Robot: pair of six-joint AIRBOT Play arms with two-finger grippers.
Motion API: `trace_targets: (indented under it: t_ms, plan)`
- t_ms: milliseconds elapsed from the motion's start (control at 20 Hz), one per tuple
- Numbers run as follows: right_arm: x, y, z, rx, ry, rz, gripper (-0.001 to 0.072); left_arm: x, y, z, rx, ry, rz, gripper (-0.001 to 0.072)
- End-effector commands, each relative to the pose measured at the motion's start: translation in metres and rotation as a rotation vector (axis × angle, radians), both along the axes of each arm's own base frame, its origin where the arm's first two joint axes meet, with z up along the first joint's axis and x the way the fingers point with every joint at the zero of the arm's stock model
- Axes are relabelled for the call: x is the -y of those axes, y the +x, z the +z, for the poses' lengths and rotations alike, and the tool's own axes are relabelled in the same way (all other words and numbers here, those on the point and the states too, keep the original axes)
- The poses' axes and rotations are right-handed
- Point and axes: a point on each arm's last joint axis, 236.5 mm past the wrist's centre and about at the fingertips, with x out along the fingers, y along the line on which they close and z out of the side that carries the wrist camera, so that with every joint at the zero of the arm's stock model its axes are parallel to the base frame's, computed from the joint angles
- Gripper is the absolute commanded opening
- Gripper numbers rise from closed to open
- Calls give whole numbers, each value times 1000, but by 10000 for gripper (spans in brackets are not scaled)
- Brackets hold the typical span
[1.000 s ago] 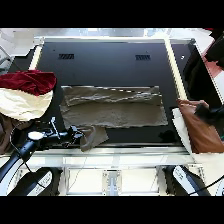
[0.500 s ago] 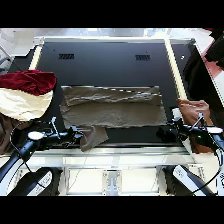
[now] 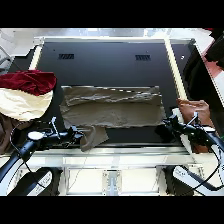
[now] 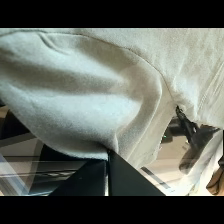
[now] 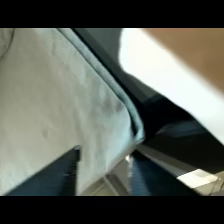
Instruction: Fold the shirts.
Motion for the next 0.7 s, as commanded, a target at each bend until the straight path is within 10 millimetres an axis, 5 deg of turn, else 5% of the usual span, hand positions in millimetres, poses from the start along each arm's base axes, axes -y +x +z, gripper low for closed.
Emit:
trace_targets:
  t_ms: [0, 50, 100, 200, 350, 500, 650]
  plan:
    - [-4, 17, -3, 28, -52, -11, 224, 0, 0, 0, 0, 0, -1, 11]
    - [-5, 21, 2, 40, -53, -3, 74, 0, 0, 0, 1, 0, -1, 11]
    - [-6, 24, 8, 55, -50, 7, 17, 0, 1, 1, 4, 1, -1, 11]
    - [-8, 35, 34, 125, -64, 38, 15, -1, 8, 12, 56, 4, -2, 11]
    - [-7, 39, 83, 222, -137, 99, 15, -4, 27, 57, 245, 21, 4, 10]
    - [-18, 3, 83, 126, -172, 215, 15, -17, 39, 107, 404, 17, 100, 9]
    - [-33, -17, 87, 99, -153, 296, 15, -27, 24, 117, 411, 65, 119, 7]
